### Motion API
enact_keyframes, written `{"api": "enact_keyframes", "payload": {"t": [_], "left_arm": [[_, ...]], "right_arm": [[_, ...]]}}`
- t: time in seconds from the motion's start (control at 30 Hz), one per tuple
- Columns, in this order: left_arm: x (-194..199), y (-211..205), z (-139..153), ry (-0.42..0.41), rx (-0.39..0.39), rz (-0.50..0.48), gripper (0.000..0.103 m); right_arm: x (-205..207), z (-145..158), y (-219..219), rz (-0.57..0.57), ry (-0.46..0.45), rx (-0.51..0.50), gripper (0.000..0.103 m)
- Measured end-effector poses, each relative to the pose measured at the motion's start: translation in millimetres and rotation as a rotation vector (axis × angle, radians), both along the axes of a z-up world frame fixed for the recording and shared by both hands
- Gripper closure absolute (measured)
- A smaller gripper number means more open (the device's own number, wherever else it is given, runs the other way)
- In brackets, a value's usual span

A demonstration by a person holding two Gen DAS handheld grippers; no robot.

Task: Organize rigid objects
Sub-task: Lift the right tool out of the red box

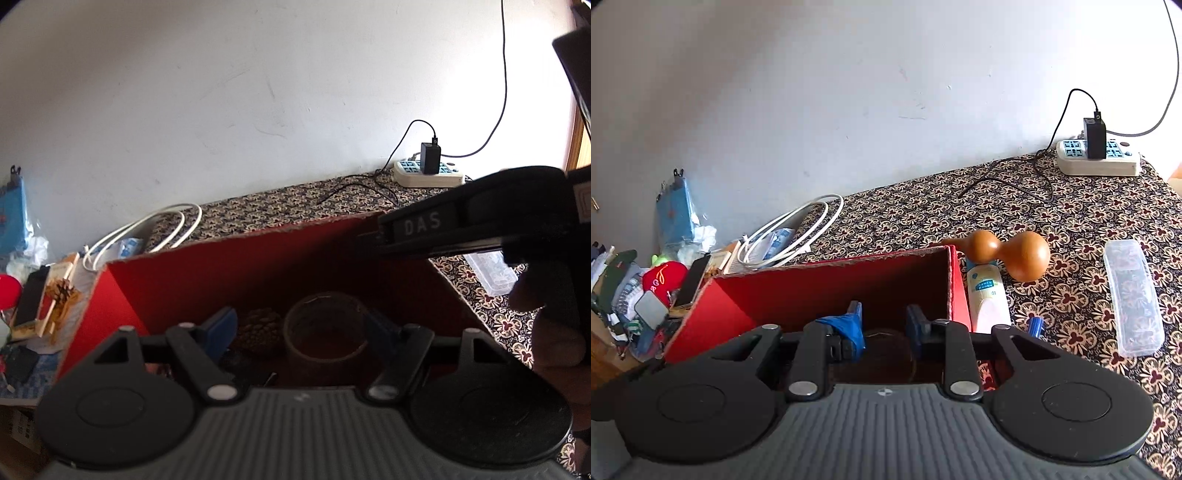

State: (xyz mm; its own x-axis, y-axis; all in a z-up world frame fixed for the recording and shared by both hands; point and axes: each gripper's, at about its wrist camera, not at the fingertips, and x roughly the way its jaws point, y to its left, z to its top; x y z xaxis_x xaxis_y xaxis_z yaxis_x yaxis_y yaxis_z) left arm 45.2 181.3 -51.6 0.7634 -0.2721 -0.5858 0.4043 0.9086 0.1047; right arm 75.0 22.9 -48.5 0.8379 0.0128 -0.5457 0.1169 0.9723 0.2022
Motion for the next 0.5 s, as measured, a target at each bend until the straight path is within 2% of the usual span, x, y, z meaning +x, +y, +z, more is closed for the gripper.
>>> {"api": "enact_keyframes", "payload": {"t": [0.3, 0.5], "left_arm": [[-31.7, 7.9, 15.8, -0.025, 0.015, 0.027, 0.024], [-47.6, 4.8, 23.7, 0.015, -0.016, 0.021, 0.023]], "right_arm": [[-38.8, 11.5, -8.6, 0.044, -0.021, 0.046, 0.094], [-63.8, 19.6, -15.2, 0.089, -0.03, 0.032, 0.094]]}}
